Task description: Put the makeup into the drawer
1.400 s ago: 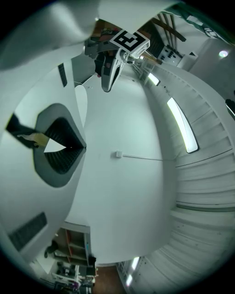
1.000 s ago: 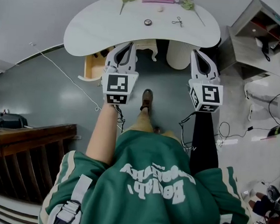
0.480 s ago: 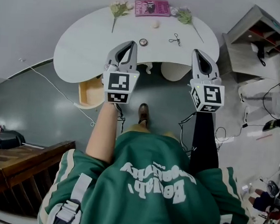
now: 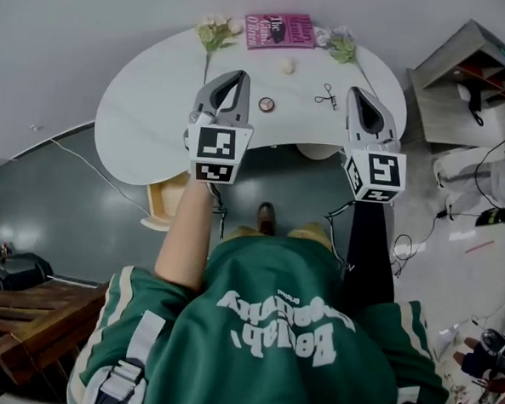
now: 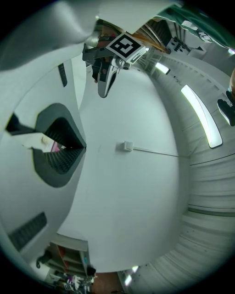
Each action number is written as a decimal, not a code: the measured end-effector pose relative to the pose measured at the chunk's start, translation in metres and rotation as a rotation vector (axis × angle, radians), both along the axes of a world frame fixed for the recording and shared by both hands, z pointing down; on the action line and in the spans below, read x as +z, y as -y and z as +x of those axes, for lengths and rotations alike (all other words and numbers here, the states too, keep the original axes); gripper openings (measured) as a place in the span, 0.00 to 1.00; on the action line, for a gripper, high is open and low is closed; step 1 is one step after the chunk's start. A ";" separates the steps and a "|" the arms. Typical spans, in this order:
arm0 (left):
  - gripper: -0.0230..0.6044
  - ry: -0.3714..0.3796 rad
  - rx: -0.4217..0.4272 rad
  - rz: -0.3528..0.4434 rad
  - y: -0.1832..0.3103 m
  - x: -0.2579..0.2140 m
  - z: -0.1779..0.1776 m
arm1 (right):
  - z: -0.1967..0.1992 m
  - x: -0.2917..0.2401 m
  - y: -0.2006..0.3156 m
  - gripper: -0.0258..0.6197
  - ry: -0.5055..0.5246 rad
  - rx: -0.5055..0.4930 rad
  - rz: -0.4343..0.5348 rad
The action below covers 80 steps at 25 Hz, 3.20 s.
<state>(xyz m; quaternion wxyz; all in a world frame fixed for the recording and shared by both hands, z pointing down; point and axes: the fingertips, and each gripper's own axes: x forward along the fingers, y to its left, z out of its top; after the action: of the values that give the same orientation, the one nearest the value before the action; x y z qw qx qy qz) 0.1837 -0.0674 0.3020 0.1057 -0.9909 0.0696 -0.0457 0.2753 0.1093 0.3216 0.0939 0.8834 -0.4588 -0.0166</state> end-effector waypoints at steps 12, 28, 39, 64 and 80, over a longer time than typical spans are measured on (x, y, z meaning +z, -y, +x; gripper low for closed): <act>0.06 0.032 0.002 -0.030 0.024 0.020 0.047 | 0.045 0.011 0.018 0.05 0.012 0.014 -0.009; 0.06 0.072 -0.104 -0.028 0.044 0.031 0.147 | 0.165 0.009 0.065 0.05 0.020 -0.119 0.031; 0.06 0.078 -0.171 -0.047 0.055 0.047 0.196 | 0.224 0.011 0.092 0.05 0.012 -0.211 0.032; 0.45 0.702 -0.045 -0.245 0.031 0.317 0.246 | 0.258 0.037 0.038 0.05 0.053 -0.145 -0.011; 0.28 0.297 -0.088 -0.158 0.028 0.147 0.246 | 0.247 0.018 0.053 0.05 0.018 -0.203 0.040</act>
<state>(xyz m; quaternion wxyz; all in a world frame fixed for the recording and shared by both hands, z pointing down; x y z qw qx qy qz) 0.4298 -0.0957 0.4493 0.0345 -0.9745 0.0925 -0.2013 0.5225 0.0565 0.3395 0.0701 0.8341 -0.5464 -0.0271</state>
